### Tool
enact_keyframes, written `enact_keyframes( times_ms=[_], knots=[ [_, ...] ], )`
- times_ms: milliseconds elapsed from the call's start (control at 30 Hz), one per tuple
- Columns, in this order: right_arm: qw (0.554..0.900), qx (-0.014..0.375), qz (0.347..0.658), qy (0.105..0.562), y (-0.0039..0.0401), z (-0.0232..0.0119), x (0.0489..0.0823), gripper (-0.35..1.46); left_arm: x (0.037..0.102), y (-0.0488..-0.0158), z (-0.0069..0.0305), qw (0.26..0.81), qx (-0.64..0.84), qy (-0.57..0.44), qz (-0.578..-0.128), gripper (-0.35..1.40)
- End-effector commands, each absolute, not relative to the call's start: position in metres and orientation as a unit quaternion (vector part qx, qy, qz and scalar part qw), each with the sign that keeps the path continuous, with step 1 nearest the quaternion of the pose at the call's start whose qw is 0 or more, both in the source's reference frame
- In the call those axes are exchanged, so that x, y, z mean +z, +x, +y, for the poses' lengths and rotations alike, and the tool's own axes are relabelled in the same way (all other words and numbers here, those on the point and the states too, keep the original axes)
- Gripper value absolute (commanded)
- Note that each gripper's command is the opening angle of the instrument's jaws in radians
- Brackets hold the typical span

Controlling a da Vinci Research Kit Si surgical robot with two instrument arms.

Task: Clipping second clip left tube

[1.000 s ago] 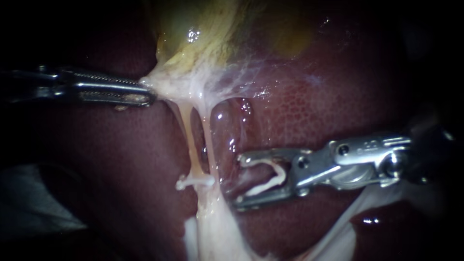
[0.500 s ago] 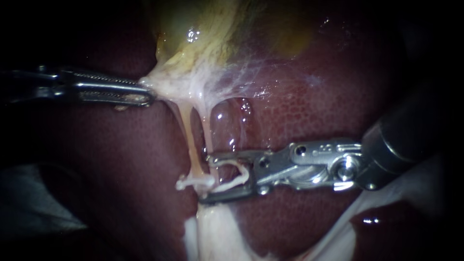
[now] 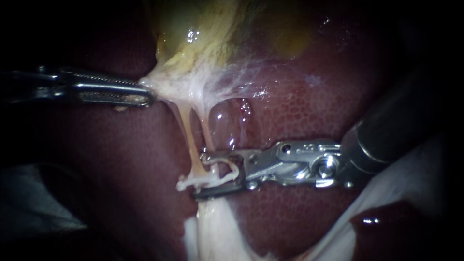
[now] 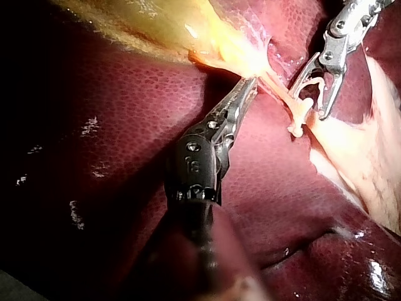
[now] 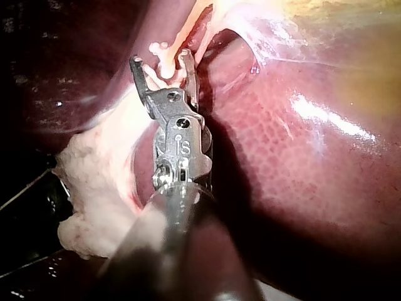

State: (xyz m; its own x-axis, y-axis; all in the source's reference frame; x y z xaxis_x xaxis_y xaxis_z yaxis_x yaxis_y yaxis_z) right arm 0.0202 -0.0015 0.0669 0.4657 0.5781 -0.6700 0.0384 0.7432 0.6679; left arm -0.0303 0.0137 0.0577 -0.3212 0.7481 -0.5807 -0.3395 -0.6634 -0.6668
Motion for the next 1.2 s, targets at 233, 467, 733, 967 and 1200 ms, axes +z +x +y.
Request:
enact_keyframes(
  times_ms=[233, 467, 733, 967, 1200],
  knots=[
    [0.776, 0.179, 0.507, 0.33, 0.0217, -0.0013, 0.067, 0.5, 0.0578, -0.0305, 0.0137, 0.348, 0.783, -0.468, -0.218, -0.35],
    [0.751, 0.185, 0.525, 0.355, 0.0239, -0.0013, 0.0667, 0.5, 0.0578, -0.0306, 0.0137, 0.348, 0.783, -0.468, -0.218, -0.35],
    [0.725, 0.189, 0.544, 0.378, 0.0249, -0.002, 0.0655, 0.5, 0.0578, -0.0308, 0.0137, 0.348, 0.783, -0.468, -0.217, -0.35],
    [0.714, 0.193, 0.545, 0.395, 0.0252, -0.0025, 0.0642, 0.49, 0.0578, -0.0308, 0.0137, 0.348, 0.783, -0.468, -0.217, -0.35],
    [0.71, 0.203, 0.538, 0.406, 0.0249, -0.0027, 0.0639, 0.42, 0.0578, -0.0308, 0.0137, 0.348, 0.783, -0.467, -0.217, -0.35]
  ],
)
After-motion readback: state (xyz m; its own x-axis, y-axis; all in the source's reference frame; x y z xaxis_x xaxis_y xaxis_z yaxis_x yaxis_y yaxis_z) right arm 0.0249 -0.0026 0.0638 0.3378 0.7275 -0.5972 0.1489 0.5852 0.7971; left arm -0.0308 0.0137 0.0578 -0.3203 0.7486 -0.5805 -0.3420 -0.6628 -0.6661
